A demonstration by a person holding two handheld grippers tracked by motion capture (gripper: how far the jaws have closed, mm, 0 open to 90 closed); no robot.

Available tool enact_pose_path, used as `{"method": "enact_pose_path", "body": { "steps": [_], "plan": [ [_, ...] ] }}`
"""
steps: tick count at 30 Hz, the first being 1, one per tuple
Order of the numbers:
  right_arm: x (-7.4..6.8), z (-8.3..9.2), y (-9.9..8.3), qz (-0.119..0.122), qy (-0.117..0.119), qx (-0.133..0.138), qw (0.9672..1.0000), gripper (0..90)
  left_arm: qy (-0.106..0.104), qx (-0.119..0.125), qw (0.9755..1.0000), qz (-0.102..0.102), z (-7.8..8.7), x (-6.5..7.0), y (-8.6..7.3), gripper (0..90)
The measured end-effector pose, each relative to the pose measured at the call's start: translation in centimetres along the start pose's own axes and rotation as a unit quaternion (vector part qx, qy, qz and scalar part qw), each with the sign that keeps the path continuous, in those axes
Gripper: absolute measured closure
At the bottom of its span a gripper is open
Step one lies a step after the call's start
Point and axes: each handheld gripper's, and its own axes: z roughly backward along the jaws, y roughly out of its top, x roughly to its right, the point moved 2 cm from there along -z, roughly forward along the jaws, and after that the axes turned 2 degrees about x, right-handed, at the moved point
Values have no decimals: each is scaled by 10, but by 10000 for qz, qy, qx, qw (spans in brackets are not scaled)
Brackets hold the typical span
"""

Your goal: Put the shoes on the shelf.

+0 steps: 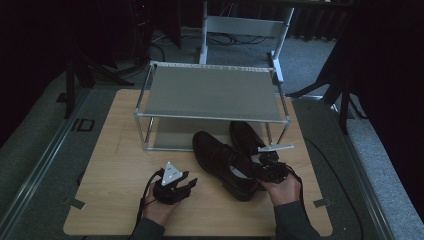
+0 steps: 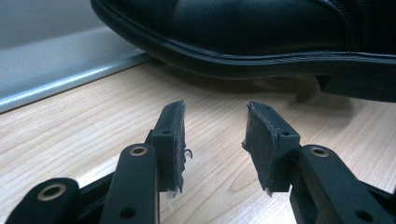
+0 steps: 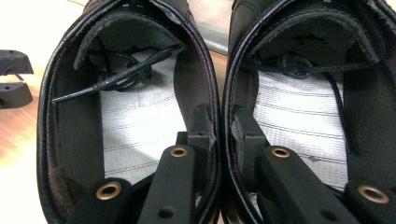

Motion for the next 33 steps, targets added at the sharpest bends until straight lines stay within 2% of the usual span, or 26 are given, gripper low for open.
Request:
{"method": "enact_pose_path", "body": {
  "steps": [13, 17, 22, 24, 27, 28, 33],
  "plan": [
    [2, -16, 15, -23, -42, 229, 9997, 805, 36, 0, 10000, -31, -8, -3, 8, 588],
    [-1, -21, 24, 30, -146, 241, 9996, 805, 190, -12, 9997, -143, -13, -7, 14, 597],
    [-2, -25, 28, -19, -121, 269, 9996, 805, 274, 41, 9996, -112, -19, -12, 20, 597],
    [-2, -29, 30, -74, -107, 274, 9995, 804, 463, 70, 9989, -88, -23, -15, 23, 597],
    [-4, -34, 33, -28, -148, 266, 9995, 804, 517, 81, 9986, -59, -25, -16, 23, 597],
    [-4, -36, 34, -34, -162, 274, 9995, 804, 599, 77, 9981, -72, -28, -16, 23, 597],
    [-3, -40, 37, -126, -100, 309, 9994, 804, 708, 87, 9974, -62, -33, -17, 27, 615]
  ]
}}
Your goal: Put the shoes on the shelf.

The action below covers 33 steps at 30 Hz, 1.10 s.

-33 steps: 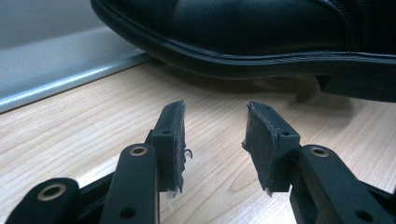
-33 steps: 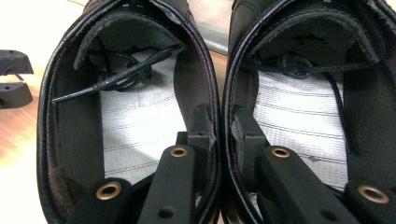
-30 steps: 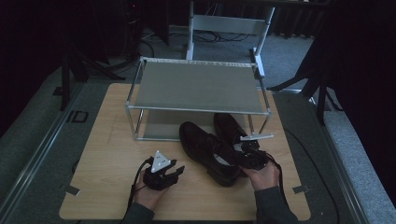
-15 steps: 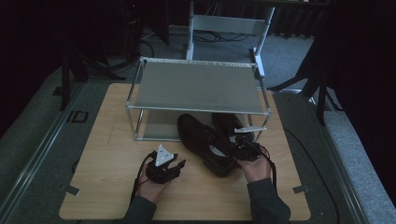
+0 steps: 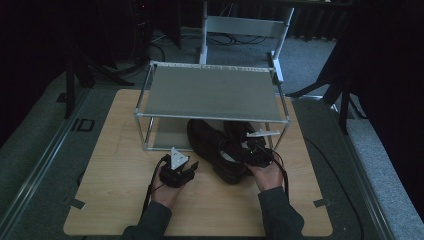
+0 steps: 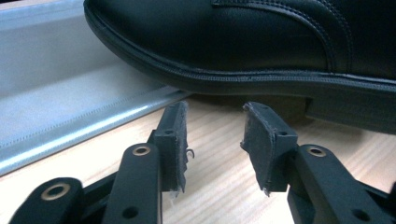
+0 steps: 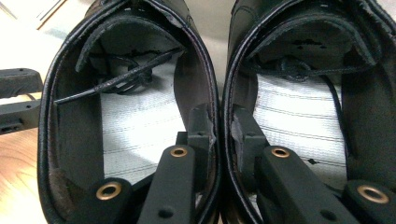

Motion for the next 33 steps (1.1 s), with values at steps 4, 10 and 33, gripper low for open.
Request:
{"method": "enact_pose_path", "body": {
  "steps": [4, 10, 33],
  "plan": [
    [1, -3, 1, -29, 18, 23, 10000, 804, -31, 12, 9999, -113, -3, 9, 3, 641],
    [2, -7, 3, -138, 17, 66, 9999, 803, -34, -18, 9998, -219, -12, 18, 7, 706],
    [1, -25, 7, -424, -87, 570, 9974, 803, 343, -95, 9994, -17, -72, 11, 39, 900]
  ]
}}
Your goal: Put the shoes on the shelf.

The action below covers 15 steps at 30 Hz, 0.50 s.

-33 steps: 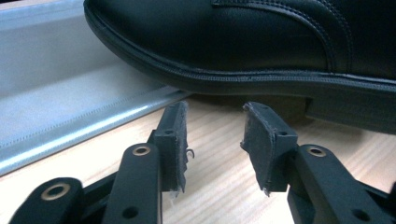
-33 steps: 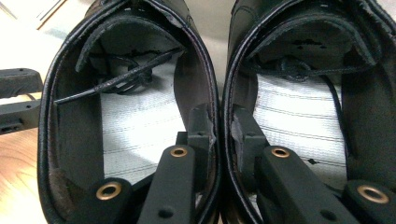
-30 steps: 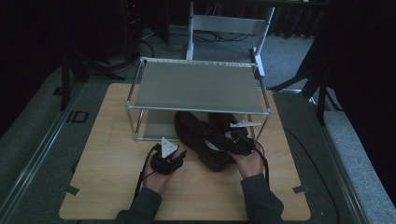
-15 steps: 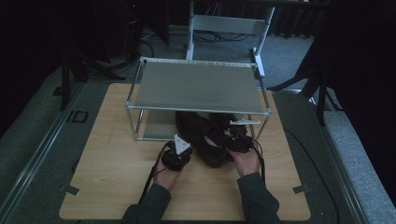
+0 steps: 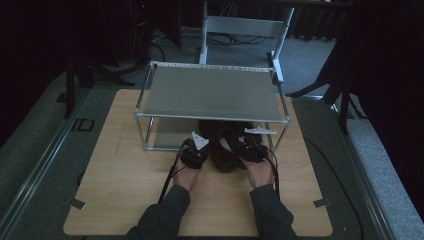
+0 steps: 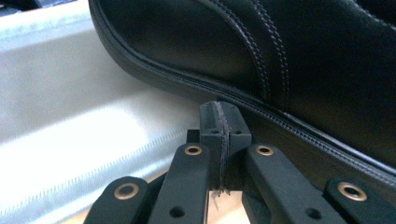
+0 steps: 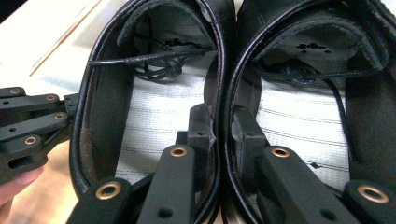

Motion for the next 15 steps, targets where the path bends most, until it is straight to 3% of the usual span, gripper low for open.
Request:
{"method": "enact_pose_path", "body": {
  "steps": [4, 8, 15],
  "plan": [
    [2, -2, 2, -72, -89, 247, 9996, 803, 49, 78, 10000, -35, -5, -1, 6, 900],
    [4, -8, 2, -145, -173, 486, 9986, 803, 253, 110, 9995, -134, -14, -3, 11, 900],
    [2, -23, 2, -143, -322, 630, 9974, 803, 385, 28, 9990, -244, -30, -10, 15, 900]
  ]
}}
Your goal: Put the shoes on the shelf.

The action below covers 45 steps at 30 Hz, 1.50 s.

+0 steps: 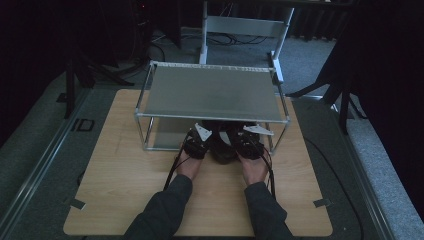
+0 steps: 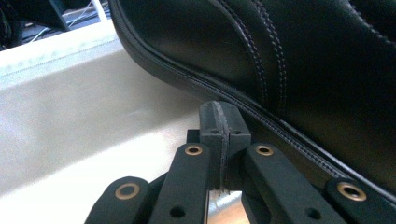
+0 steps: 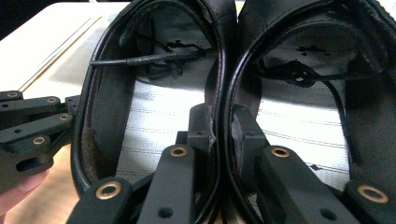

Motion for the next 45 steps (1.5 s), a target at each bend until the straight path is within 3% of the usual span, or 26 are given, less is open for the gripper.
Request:
{"method": "enact_pose_path", "body": {
  "steps": [6, 10, 11, 17, 24, 26, 27, 29, 34, 36, 37, 41, 44, 45],
  "plan": [
    [0, -7, -2, -155, -91, 221, 9996, 803, 208, 101, 9997, -76, -6, 0, 4, 900],
    [-2, -9, -1, -103, -196, 309, 9993, 803, 185, 205, 9995, -134, -6, 2, 8, 900],
    [-5, -11, 0, -37, -304, 347, 9989, 803, 313, 243, 9989, -237, -7, 5, 11, 900],
    [-8, -18, 0, -154, -321, 504, 9981, 804, 442, 292, 9985, -158, -10, 2, 14, 900],
    [-13, -20, 2, -163, -503, 723, 9960, 803, 604, 404, 9973, -82, -12, 1, 18, 900],
    [-13, -21, 3, -192, -494, 782, 9955, 803, 751, 426, 9960, -211, -12, 2, 19, 900],
    [-14, -22, 3, -136, -521, 804, 9953, 803, 593, 406, 9965, -427, -14, 1, 20, 900],
    [-16, -23, 2, -14, -595, 864, 9945, 803, 698, 422, 9959, -392, -15, 3, 19, 900],
    [-14, -26, 2, -54, -595, 985, 9933, 803, 710, 472, 9956, -383, -17, 3, 21, 900],
    [-13, -28, 2, -93, -617, 995, 9931, 803, 935, 515, 9942, -107, -18, 8, 21, 900],
    [-12, -30, 2, -120, -620, 996, 9930, 802, 993, 521, 9937, -62, -19, 10, 21, 900],
    [-10, -32, 2, -109, -663, 988, 9928, 801, 961, 514, 9938, -212, -22, 12, 22, 900],
    [-10, -32, 2, -122, -690, 987, 9926, 800, 997, 498, 9936, -198, -23, 12, 22, 900],
    [-10, -34, 3, -111, -710, 946, 9929, 795, 796, 429, 9948, -472, -24, 9, 23, 900]
  ]
}}
